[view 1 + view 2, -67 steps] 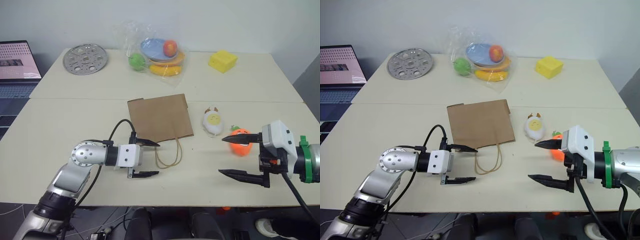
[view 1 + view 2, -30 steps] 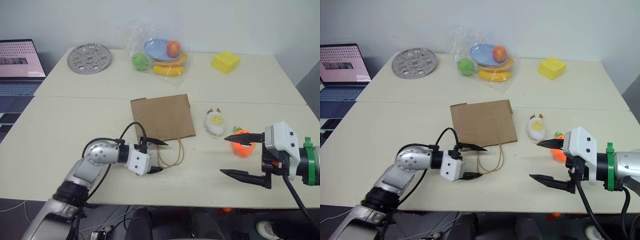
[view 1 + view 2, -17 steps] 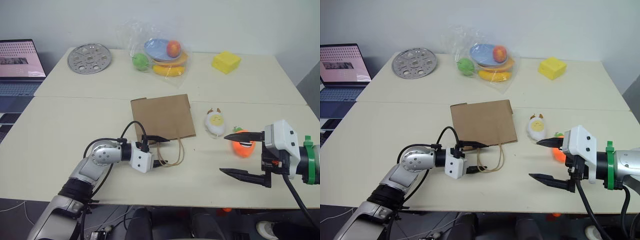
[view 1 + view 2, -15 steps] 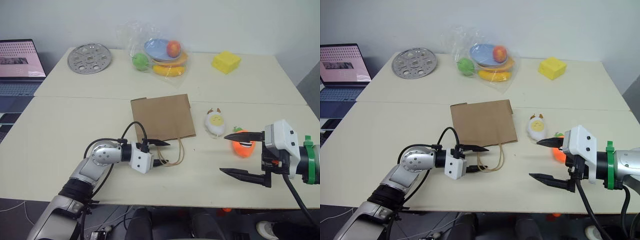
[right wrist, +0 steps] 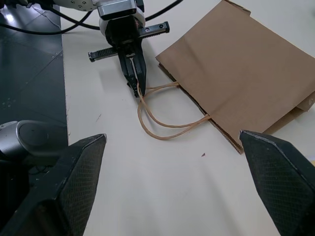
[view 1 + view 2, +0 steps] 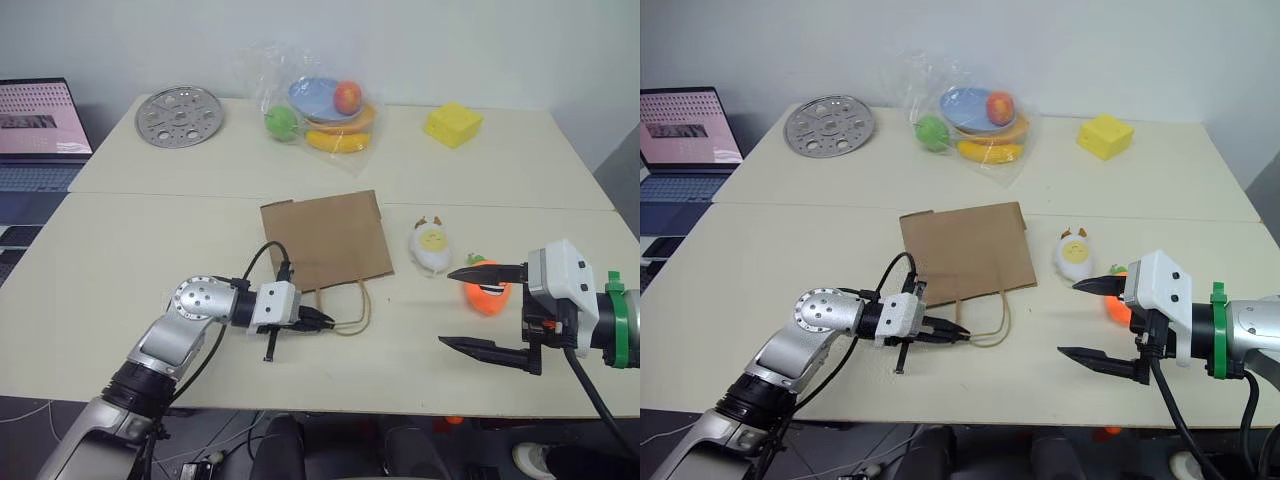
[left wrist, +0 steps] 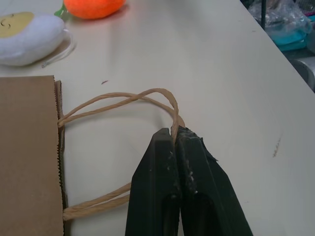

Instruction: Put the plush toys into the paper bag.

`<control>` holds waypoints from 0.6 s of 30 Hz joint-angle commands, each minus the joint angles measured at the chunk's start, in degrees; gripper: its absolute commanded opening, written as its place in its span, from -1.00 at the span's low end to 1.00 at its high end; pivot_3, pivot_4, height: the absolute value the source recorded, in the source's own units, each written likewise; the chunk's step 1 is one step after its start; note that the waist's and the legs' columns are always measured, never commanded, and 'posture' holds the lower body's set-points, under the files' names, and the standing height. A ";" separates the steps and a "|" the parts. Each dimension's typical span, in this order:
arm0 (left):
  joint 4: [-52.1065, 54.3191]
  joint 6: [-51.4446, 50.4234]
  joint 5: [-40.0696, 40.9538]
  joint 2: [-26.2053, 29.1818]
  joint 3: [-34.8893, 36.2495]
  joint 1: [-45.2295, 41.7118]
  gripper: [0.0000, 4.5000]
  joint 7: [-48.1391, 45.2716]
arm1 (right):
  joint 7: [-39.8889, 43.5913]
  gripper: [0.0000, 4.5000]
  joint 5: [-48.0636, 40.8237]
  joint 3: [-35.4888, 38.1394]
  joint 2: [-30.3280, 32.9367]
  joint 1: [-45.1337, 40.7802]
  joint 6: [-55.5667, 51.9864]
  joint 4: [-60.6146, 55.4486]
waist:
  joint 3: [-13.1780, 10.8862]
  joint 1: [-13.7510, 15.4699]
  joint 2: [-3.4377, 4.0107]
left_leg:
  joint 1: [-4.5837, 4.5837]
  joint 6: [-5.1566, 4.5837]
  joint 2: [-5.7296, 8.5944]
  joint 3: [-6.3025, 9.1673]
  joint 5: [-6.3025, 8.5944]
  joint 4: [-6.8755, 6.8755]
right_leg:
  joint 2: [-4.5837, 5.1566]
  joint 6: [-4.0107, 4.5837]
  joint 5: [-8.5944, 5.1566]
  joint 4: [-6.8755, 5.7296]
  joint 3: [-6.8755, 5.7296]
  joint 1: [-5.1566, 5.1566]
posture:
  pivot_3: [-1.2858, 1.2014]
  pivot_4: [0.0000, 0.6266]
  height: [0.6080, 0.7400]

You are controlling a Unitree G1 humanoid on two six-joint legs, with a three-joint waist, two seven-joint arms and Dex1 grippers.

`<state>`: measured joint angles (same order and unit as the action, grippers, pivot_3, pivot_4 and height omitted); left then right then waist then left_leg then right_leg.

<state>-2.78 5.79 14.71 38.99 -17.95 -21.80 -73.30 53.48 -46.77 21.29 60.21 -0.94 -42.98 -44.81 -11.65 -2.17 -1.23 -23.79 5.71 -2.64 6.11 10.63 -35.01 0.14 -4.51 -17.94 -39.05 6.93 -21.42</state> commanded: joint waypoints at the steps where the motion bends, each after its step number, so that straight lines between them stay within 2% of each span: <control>1: 0.35 -1.26 1.29 -1.38 1.98 -0.43 -0.99 0.40 | -0.80 1.00 -1.27 0.51 0.00 -0.98 0.45 -1.05 | 0.00 0.08 0.00 | 0.00 0.00 0.00 0.00 0.00 0.00 | 0.00 0.00 0.00 0.00 0.00 0.00 | 0.03 -0.52 1.00; 5: 2.05 -7.85 5.50 -1.47 4.62 -1.75 -0.99 -0.16 | -3.09 1.00 -1.03 -0.90 -0.78 -1.87 0.44 -1.73 | 0.00 0.17 0.00 | 0.00 0.00 0.00 0.00 0.00 -0.01 | 0.00 0.00 0.00 0.01 0.00 0.00 | 0.03 -0.52 1.00; 12: 7.25 -41.94 28.31 0.07 15.15 -10.31 -0.99 3.16 | -12.37 1.00 2.18 -9.41 -5.95 -6.34 -0.78 -1.13 | -0.01 -0.12 -0.01 | -0.04 0.00 0.00 0.04 0.00 -0.02 | -0.01 -0.16 -0.10 0.00 -0.04 -0.02 | 0.03 -0.52 1.00; 15: 7.27 -50.75 33.95 -0.88 17.72 -13.04 -1.00 5.86 | -16.67 0.75 7.09 -17.59 -10.14 -10.46 -0.63 1.07 | -0.01 -0.43 -0.01 | -0.02 0.00 -0.01 0.06 0.00 0.00 | -0.01 -0.17 -0.10 0.01 -0.05 -0.02 | 0.03 -0.52 1.00; 18: 7.20 -54.72 36.02 -2.27 19.07 -14.98 -1.00 8.74 | -20.02 0.29 11.57 -24.76 -15.21 -13.90 -0.67 3.16 | -0.01 -0.80 -0.02 | -0.03 0.00 -0.01 0.09 0.00 0.03 | -0.02 -0.16 -0.09 -0.02 -0.07 -0.05 | 0.03 -0.52 1.00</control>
<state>2.89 -46.62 48.36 37.17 -1.06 -34.73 -66.15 35.76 -37.74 -0.52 46.81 -13.12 -44.26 -41.84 -11.66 -2.97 -1.25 -23.83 5.71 -2.66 6.24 10.63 -34.98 0.12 -4.67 -18.04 -39.07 6.83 -21.49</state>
